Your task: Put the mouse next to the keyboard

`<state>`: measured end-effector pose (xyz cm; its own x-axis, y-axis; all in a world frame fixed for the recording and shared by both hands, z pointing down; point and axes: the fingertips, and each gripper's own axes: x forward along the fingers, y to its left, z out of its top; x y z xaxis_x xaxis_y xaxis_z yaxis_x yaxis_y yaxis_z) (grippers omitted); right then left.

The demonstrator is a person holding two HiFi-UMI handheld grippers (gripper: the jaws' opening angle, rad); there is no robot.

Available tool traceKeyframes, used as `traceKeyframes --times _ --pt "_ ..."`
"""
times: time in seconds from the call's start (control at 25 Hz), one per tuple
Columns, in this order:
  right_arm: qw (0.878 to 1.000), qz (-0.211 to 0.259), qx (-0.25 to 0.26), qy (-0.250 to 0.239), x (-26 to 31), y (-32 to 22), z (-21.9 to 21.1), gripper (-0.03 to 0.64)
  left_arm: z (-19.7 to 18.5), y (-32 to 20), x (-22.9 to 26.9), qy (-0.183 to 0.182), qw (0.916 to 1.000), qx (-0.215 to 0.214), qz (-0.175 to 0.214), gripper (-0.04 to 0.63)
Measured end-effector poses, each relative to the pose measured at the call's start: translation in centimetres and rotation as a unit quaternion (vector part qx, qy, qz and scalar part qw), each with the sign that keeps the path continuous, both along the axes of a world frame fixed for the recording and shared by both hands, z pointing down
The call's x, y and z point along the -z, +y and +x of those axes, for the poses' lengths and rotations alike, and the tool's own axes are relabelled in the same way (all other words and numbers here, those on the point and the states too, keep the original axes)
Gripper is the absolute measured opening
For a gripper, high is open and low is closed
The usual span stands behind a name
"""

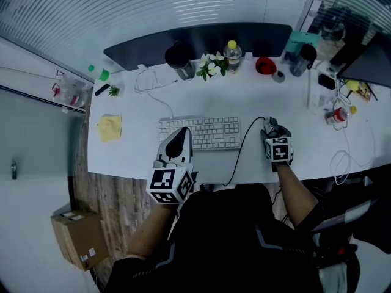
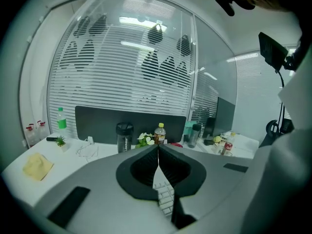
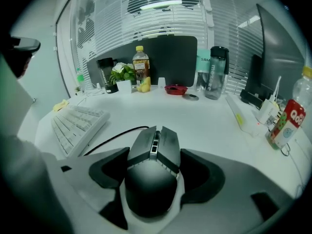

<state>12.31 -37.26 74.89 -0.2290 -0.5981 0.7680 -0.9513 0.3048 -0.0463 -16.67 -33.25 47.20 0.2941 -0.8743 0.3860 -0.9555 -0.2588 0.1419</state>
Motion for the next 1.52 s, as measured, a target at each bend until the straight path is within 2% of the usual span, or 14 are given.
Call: traceKeyframes --times 0.16,0.28,0.44,0.68,0.88,1.04,1.16,1.36,1.52 --pt "1.0 0.003 -0.001 0.009 0.4 0.0 0.5 0.356 -0.8 0.3 0.2 -0.001 1.0 0.002 0.003 0.031" --pt "1.0 0.018 0.001 0.005 2.0 0.2 0.5 0.356 -1.4 0.5 0.7 -0.001 1.0 0.004 0.009 0.031" --pt "0.999 0.038 -0.006 -0.018 5.1 0.4 0.2 0.357 -2.2 0.6 1.2 0.006 0.9999 0.002 0.016 0.031" --pt "0.994 0.087 -0.012 -0.061 11.7 0.5 -0.8 0.337 -2.7 1.2 1.6 0.013 0.9993 -0.024 0.026 0.031" --pt "0.988 0.132 -0.012 -0.079 17.7 1.3 -2.6 0.333 -4.2 1.5 2.2 0.023 0.9986 -0.036 0.033 0.031" --pt "0.981 0.169 -0.005 -0.093 22.9 2.2 -4.7 0.331 -6.5 1.0 2.6 0.019 0.9992 -0.023 0.026 0.031" --pt "0.975 0.196 -0.004 -0.102 26.7 3.0 -6.0 0.327 -7.4 1.0 3.9 0.032 0.9978 -0.04 0.042 0.031" --pt "0.963 0.246 0.004 -0.109 32.5 4.5 -8.9 0.278 -8.6 1.1 5.9 0.018 0.9953 -0.06 0.074 0.031" --pt "0.956 0.27 0.008 -0.114 36.2 5.6 -11.4 0.264 -9.1 1.1 7.6 0.035 0.993 -0.073 0.086 0.031"
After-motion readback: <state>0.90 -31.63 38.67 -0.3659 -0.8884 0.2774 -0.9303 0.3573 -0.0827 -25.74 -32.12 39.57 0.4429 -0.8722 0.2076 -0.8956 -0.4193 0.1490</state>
